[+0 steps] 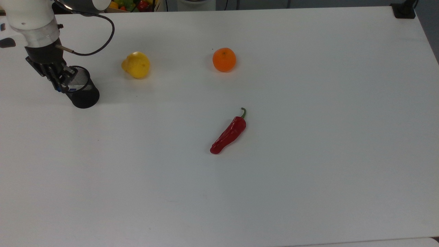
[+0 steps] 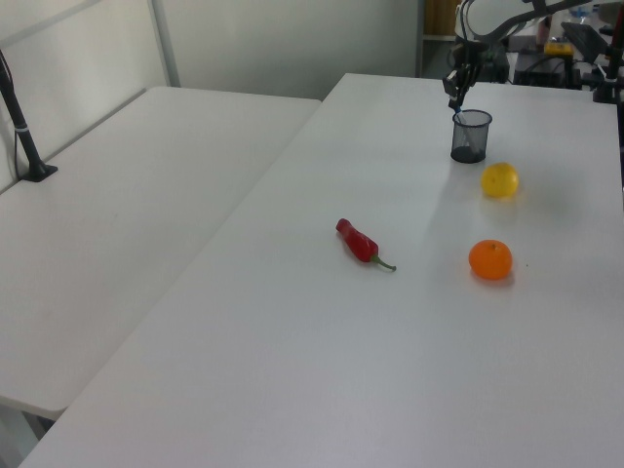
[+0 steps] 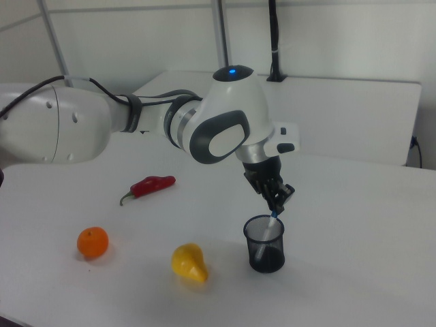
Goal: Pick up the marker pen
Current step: 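Lift the marker up and out of the pen cup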
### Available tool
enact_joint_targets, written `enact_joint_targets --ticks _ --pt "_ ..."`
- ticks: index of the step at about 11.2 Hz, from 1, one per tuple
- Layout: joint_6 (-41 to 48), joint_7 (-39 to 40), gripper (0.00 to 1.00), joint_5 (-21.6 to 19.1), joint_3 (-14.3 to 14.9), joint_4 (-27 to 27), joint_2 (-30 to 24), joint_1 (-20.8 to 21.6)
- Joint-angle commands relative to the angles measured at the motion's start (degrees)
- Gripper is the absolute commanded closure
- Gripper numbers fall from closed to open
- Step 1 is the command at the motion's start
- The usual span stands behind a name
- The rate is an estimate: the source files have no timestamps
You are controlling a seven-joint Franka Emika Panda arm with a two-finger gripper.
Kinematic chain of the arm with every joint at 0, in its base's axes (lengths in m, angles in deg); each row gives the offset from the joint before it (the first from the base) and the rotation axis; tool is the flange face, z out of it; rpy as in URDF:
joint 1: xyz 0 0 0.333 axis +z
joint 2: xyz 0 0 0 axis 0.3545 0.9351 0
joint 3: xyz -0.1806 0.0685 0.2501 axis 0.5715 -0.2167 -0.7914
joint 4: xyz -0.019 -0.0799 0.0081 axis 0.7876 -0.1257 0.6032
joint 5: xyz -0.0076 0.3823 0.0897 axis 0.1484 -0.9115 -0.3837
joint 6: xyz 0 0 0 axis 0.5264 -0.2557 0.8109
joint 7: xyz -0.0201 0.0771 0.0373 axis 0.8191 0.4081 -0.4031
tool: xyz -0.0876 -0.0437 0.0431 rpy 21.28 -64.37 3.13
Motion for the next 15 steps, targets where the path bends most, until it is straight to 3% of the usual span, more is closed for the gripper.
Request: enact_joint_targets --ticks 1,4,10,15 --pt "0.19 0.57 1.0 -3.48 -0.15 -3.96 -0.74 -0.38" --pt "2.2 0.57 1.0 -5.08 0.29 -7.21 -3.46 -0.38" --pt "11.33 0.66 0.99 -6.4 0.38 -6.78 -12.5 0.84" --pt "20.46 1.19 0.99 -5.35 1.78 -4.93 -15.24 7.59"
